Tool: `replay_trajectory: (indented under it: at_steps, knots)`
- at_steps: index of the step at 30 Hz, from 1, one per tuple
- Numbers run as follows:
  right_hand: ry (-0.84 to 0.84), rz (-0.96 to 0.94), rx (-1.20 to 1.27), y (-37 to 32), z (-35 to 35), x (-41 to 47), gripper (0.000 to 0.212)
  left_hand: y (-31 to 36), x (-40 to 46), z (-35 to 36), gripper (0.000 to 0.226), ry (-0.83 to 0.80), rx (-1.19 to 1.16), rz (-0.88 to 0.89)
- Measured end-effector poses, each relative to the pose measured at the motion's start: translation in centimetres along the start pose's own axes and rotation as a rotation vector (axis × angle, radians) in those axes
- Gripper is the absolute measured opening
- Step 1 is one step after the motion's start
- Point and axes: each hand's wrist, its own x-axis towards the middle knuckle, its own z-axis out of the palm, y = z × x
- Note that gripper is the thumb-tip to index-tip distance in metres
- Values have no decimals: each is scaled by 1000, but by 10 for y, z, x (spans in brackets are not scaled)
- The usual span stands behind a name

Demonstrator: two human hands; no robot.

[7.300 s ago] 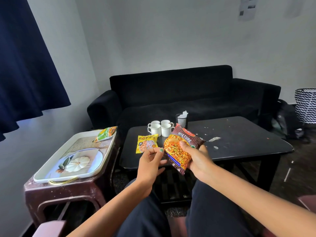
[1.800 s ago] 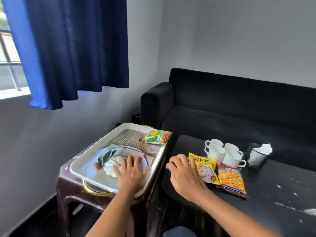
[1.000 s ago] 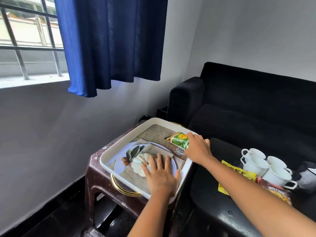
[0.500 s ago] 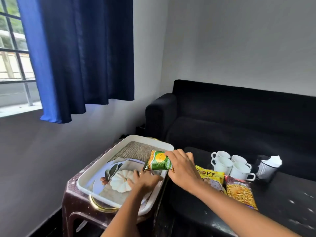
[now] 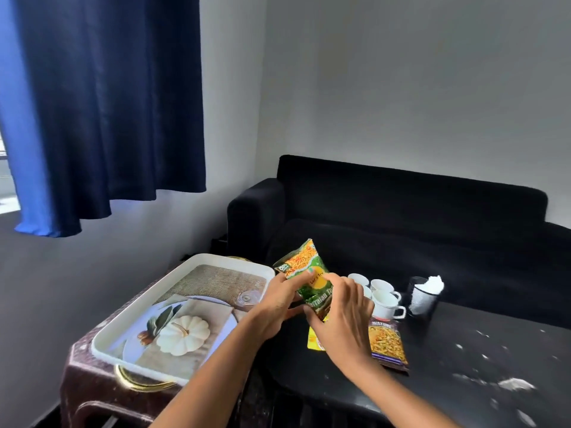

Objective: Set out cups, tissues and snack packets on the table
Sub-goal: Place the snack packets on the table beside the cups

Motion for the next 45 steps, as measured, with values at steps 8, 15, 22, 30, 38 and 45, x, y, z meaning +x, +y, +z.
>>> replay_trajectory:
  at_steps: [8,15,22,30,38,45]
  knots:
    - [-24,275,278,28,-34,-20,38,-1,-10,17,27,-116,100,61]
    - [-186,719,1019,30,-41,-34,32,-21,-21,46,44,-257,165,-1]
    - [-192,1006,991,62,-49,-70,58,-63,-37,92,63,-304,460,-14]
    - [-39,1285,831,150,-60,-96,38,-145,-52,128,49,-388,862,49]
    - [-132,1393,709,216,-48,-111,39,-184,-24,156,62,-402,1198,21]
    - [-45,1302,677,247,-45,-122,52,-215,-1,161,56,-268,1388,154]
